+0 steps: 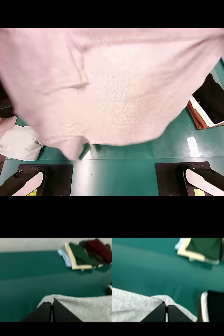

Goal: Fold the shirts.

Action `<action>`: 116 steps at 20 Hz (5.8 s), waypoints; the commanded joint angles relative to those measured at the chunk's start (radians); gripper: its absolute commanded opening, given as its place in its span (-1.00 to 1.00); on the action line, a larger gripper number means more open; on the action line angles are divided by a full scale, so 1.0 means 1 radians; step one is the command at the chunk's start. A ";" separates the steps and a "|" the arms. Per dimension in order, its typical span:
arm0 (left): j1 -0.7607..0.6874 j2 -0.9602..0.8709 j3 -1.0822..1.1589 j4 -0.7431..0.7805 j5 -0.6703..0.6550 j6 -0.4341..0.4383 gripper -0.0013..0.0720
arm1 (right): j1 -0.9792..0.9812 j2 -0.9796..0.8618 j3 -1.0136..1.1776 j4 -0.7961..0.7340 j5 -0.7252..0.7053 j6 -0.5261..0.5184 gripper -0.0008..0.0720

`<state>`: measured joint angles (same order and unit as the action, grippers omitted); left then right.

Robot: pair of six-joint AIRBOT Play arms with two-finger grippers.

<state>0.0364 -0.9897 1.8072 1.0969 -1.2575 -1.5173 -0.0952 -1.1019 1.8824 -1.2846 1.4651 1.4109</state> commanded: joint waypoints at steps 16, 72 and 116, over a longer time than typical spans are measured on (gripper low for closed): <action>0.000 -0.620 -0.348 -0.066 0.082 0.113 -0.91 | -0.032 -0.609 -0.063 -0.002 -0.017 -0.025 -0.94; -0.193 0.027 -1.207 -0.195 0.210 0.060 -0.91 | -0.320 0.088 -1.381 0.195 -0.257 -0.095 0.07; -0.252 -0.196 -0.725 0.053 0.343 -0.056 -0.91 | -0.429 -0.520 -0.686 0.325 -0.045 -0.272 0.48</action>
<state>-0.1810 -1.1778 1.0782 1.1980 -0.9497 -1.5730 -0.4576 -1.5688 1.2438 -1.0378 1.3792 1.2030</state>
